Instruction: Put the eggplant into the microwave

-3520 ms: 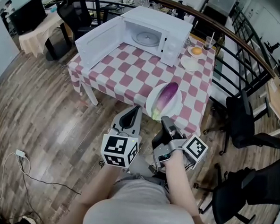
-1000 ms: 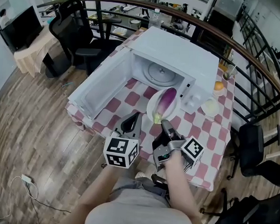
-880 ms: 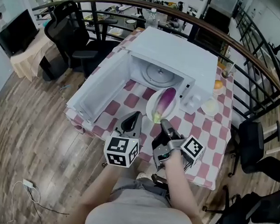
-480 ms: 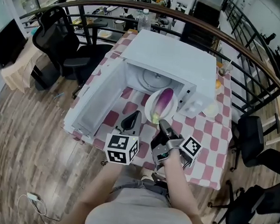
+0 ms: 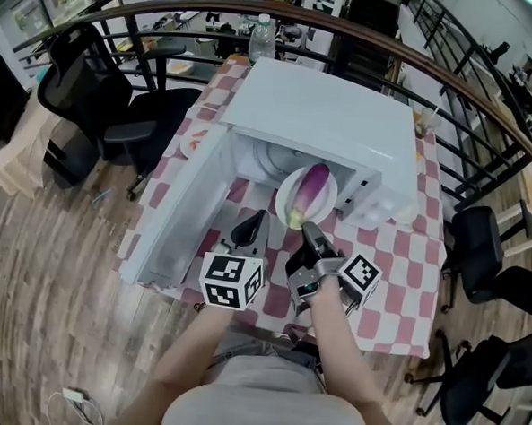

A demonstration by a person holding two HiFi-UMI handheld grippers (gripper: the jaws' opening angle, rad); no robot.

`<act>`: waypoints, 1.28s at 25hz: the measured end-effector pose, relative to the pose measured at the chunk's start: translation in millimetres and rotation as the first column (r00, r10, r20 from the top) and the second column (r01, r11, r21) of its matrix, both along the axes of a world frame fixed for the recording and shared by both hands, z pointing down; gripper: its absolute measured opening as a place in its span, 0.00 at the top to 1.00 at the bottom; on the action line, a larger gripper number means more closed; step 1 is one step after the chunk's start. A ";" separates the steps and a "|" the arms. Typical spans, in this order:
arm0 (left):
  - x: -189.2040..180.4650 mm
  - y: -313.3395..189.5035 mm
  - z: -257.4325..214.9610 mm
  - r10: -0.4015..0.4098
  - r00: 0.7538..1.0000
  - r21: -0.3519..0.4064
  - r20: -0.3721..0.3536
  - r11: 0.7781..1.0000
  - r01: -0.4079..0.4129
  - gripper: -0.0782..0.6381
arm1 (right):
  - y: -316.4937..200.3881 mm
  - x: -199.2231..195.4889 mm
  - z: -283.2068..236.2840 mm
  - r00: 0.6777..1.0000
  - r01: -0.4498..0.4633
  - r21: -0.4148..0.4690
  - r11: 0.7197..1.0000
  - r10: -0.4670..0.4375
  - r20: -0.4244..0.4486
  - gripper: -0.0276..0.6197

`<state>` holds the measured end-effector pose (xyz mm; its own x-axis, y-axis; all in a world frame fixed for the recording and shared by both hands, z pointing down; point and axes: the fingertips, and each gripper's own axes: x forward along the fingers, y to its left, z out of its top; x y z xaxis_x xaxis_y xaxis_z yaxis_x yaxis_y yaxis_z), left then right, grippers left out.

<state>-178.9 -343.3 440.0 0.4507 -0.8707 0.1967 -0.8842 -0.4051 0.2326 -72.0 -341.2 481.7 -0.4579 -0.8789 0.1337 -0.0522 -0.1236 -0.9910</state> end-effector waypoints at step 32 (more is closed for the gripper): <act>-3.9 -56.3 65.1 0.111 0.994 -0.018 -0.023 0.994 -0.112 0.88 | -92.5 -20.4 82.6 0.990 -0.141 -0.036 0.989 0.142 0.017 0.91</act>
